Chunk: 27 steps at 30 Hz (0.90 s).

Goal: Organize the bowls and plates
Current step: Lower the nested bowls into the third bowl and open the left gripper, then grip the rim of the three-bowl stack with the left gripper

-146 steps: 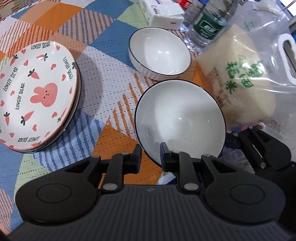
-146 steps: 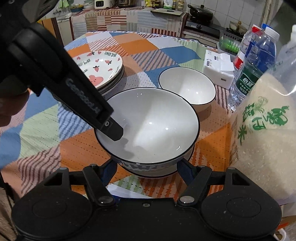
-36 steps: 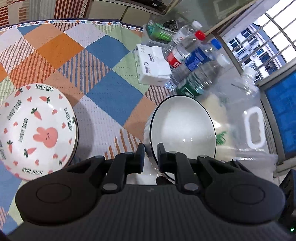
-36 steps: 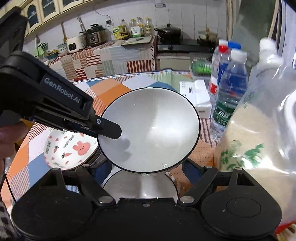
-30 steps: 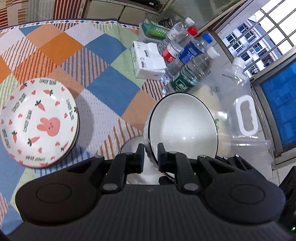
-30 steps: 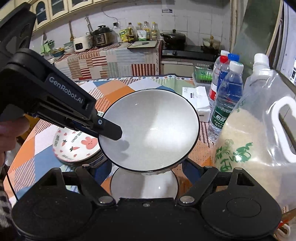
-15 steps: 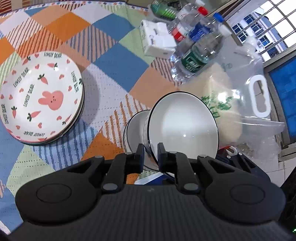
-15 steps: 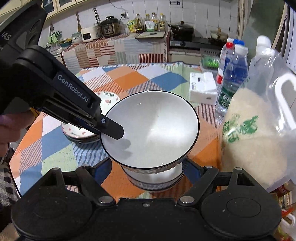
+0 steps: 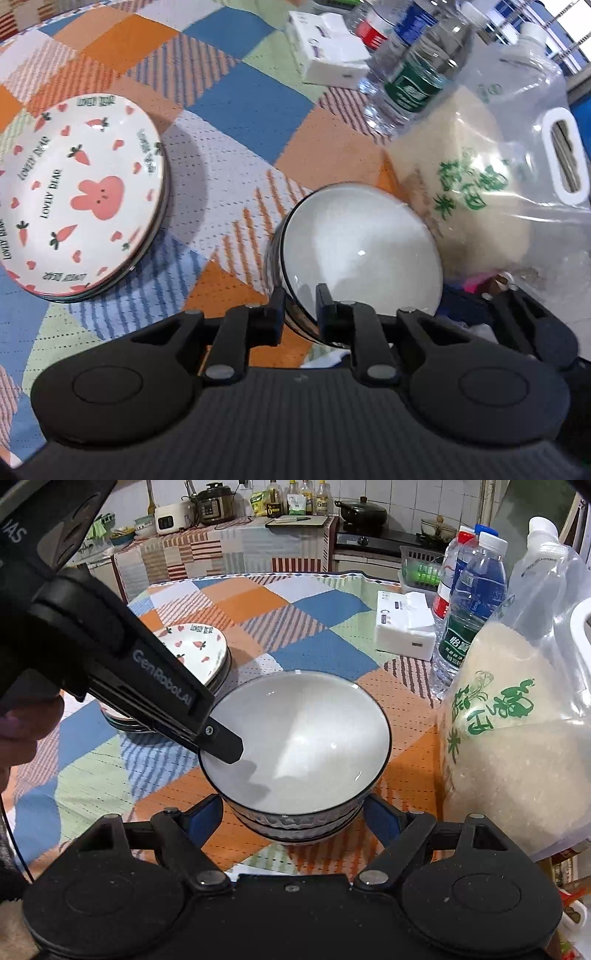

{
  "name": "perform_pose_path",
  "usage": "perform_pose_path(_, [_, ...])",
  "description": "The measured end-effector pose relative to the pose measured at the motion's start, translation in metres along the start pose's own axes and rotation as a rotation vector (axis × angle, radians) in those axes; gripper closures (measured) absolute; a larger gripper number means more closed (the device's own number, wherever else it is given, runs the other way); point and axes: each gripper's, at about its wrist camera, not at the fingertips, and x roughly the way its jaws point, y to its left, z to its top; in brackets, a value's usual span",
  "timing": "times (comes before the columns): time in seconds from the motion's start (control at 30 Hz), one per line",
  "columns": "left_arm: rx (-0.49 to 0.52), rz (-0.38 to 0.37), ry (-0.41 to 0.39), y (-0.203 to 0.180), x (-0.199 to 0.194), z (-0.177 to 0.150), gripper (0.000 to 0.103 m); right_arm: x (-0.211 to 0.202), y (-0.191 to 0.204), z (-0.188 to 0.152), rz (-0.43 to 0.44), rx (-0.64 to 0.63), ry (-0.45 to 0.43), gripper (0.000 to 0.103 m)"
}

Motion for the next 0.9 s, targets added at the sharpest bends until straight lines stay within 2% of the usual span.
perform_pose_path(0.13, [0.014, -0.054, -0.018, -0.001, -0.012, -0.002, 0.071, -0.004, 0.006, -0.001, 0.001, -0.038, -0.024, 0.012])
perform_pose_path(0.3, [0.052, -0.044, -0.084, -0.006, -0.036, -0.008, 0.069, -0.006, 0.016, -0.007, -0.013, -0.04, -0.016, 0.012])
perform_pose_path(0.4, [0.067, -0.051, -0.077, -0.006, -0.045, -0.012, 0.068, -0.014, 0.022, -0.011, -0.013, -0.054, -0.021, 0.012])
perform_pose_path(0.7, [0.161, -0.001, -0.076, -0.018, -0.069, -0.036, 0.066, -0.045, 0.035, -0.016, -0.028, -0.104, -0.051, 0.013])
perform_pose_path(0.9, [0.182, -0.014, -0.078, -0.022, -0.077, -0.049, 0.064, -0.061, 0.04, -0.019, -0.03, -0.128, -0.054, 0.013])
